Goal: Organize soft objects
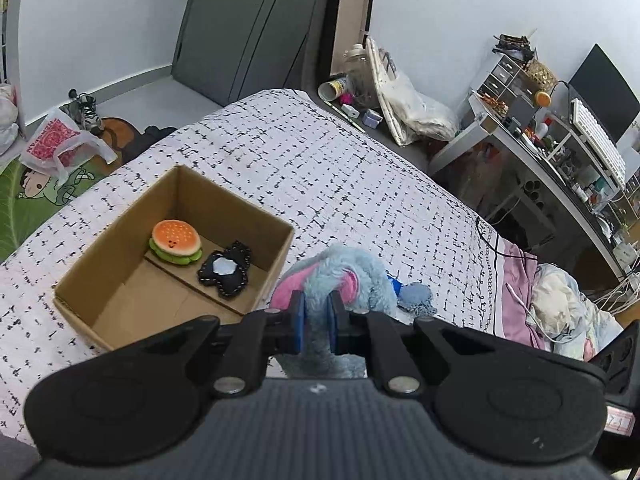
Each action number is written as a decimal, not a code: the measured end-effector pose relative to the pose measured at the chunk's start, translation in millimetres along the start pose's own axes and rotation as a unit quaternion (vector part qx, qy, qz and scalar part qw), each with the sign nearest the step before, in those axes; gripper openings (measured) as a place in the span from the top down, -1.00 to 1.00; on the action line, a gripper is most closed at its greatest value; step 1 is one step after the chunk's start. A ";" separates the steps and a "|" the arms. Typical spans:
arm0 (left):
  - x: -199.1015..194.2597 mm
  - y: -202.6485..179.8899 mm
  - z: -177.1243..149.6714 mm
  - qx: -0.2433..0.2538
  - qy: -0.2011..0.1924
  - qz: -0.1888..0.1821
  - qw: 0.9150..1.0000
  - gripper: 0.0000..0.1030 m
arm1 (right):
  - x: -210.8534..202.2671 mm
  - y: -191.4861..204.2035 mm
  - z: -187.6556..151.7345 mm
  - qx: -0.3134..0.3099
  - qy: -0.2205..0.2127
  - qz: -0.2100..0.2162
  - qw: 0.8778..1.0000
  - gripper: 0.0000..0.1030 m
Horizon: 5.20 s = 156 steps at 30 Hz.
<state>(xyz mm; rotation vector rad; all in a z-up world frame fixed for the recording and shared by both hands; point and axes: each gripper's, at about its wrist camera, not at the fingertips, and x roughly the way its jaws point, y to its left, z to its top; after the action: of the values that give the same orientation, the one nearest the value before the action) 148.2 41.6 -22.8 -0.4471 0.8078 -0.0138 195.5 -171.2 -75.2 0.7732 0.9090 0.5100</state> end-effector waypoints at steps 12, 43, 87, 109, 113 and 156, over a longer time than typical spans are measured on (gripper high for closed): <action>-10.1 26.5 6.0 -0.006 -0.011 0.000 1.000 0.80 | 8.4 21.7 -15.2 -0.043 -0.018 0.025 0.999 0.70; 9.0 115.4 20.3 -0.050 0.002 0.023 0.999 0.87 | 73.1 42.0 -40.6 -0.058 0.029 0.000 0.998 0.58; -8.2 39.6 24.2 0.041 -0.006 0.102 0.994 -0.99 | -18.4 52.8 -3.7 -0.125 -0.031 -0.137 0.982 -0.68; -23.6 -23.9 3.1 0.059 -0.023 0.063 0.996 -0.99 | -91.3 17.0 16.0 -0.086 -0.059 -0.154 0.983 -0.99; -20.8 -32.8 -2.7 0.056 -0.017 0.062 0.996 -0.99 | -99.9 8.9 18.4 -0.082 -0.062 -0.157 0.982 -0.99; 92.6 -116.4 -42.8 0.090 0.068 0.007 0.994 -0.84 | -105.6 -137.8 52.9 0.212 -0.048 -0.138 0.966 -0.51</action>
<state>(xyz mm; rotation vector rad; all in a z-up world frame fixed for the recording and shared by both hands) 200.9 -96.9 -67.4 -0.2712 0.9355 -0.1049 194.5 -349.6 -108.5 1.0267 1.0307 0.0271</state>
